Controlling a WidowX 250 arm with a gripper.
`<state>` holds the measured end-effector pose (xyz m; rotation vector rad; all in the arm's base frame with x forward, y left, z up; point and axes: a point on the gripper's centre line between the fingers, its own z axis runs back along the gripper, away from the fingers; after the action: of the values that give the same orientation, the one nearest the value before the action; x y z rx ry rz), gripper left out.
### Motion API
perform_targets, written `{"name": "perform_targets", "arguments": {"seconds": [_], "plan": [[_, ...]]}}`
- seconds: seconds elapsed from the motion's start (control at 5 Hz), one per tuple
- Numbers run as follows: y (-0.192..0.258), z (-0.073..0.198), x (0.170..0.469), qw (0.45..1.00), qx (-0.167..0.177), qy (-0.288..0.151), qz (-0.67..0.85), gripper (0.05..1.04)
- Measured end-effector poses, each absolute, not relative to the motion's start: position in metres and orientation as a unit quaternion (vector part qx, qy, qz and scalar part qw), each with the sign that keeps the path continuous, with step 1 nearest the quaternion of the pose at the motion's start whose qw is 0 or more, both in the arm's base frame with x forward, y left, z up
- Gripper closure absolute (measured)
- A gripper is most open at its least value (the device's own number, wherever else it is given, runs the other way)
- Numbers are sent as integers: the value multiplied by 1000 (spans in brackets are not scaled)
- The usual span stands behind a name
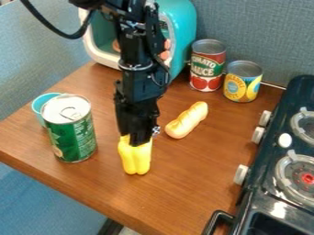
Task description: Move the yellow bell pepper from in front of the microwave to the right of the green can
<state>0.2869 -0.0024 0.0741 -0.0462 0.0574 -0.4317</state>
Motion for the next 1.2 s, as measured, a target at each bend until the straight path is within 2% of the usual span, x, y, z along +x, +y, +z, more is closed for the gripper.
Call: {"name": "perform_targets", "arguments": {"seconds": [0.2,0.4,0.6,0.8,1.0,1.2], "plan": [[-4,104,286,977,-36,-11,-208,119],[17,146,278,980,-51,-55,-185,75],[64,179,280,989,-33,-85,-117,79],[109,199,295,995,-21,-91,-27,79],[157,177,307,998,-13,-59,30,79],[205,150,320,999,18,-31,40,79]]}}
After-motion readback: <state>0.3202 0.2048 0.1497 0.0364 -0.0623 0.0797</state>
